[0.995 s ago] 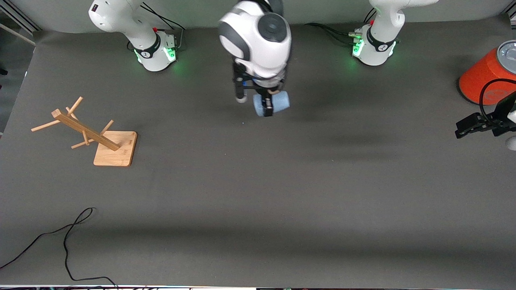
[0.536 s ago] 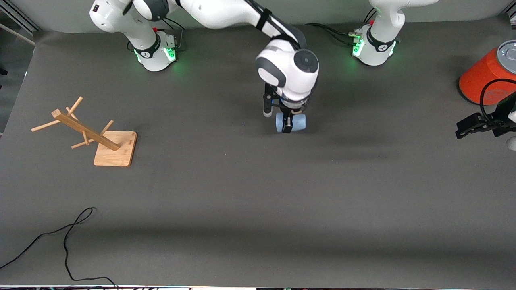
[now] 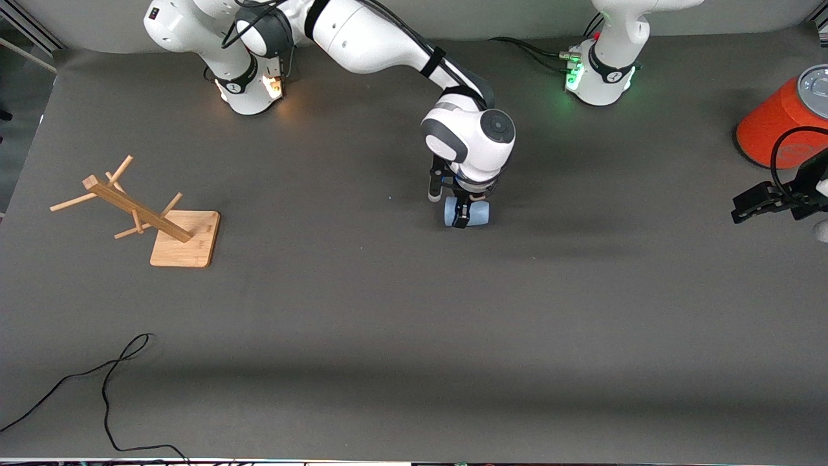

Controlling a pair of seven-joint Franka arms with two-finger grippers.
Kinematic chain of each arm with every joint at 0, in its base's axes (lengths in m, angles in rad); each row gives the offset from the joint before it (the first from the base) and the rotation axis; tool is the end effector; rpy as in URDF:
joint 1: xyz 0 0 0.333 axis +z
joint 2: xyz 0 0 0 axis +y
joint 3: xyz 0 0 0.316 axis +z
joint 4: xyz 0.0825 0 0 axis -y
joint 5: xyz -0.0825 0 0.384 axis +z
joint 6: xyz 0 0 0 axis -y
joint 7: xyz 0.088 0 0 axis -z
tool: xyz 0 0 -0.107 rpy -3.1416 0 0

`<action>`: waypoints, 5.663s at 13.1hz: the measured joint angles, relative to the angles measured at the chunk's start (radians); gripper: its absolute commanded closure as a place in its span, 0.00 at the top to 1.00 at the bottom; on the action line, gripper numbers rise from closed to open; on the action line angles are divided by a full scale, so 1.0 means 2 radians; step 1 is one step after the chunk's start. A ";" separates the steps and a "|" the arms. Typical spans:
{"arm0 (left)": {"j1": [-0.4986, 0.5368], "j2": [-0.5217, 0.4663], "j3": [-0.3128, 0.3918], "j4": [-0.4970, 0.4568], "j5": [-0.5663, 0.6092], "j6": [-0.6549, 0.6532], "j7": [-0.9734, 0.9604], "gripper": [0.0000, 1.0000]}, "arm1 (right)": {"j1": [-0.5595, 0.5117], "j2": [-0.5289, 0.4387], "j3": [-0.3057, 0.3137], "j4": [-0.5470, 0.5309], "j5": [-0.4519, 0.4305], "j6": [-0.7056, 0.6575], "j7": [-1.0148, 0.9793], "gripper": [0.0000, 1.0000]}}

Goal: Rotate and upright cup with both arms

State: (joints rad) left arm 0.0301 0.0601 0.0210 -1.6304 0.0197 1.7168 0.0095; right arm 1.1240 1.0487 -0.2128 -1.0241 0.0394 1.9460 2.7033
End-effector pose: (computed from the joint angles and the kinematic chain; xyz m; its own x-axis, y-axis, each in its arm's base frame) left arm 0.5824 0.0313 0.5749 0.9989 0.0386 0.0261 0.0392 -0.9990 -0.0211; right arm 0.4223 0.6401 0.1988 -0.1479 -0.9752 0.1648 -0.9870 0.1350 -0.0871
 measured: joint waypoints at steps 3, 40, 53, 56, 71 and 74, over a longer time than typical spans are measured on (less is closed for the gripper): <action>0.000 0.002 0.000 0.001 0.000 0.000 0.000 1.00 | 0.003 0.004 -0.001 0.003 -0.005 0.004 0.001 1.00; -0.426 0.308 -0.030 0.211 0.137 -0.127 -0.370 1.00 | -0.378 -0.450 -0.097 -0.219 -0.001 -0.204 -1.107 1.00; -0.486 0.443 -0.028 0.225 0.235 -0.096 -0.302 0.00 | -0.586 -0.492 0.108 -0.266 -0.006 -0.148 -1.330 1.00; -0.486 0.442 -0.023 0.225 0.242 -0.098 -0.255 0.00 | -0.586 -0.494 0.108 -0.266 -0.006 -0.148 -1.338 1.00; -0.258 0.056 0.003 0.035 0.020 0.027 -0.341 0.00 | -0.551 -0.495 0.075 -0.267 -0.006 -0.149 -1.342 1.00; -0.268 0.031 -0.008 -0.101 0.019 0.192 -0.431 0.00 | -0.551 -0.495 0.075 -0.266 -0.006 -0.149 -1.349 1.00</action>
State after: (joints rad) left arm -0.5067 0.1213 0.0042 -1.8333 0.0572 2.1017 -0.8517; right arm 0.0221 0.0585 -0.0625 -1.5571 0.0264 1.6488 0.0061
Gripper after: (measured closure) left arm 0.921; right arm 0.000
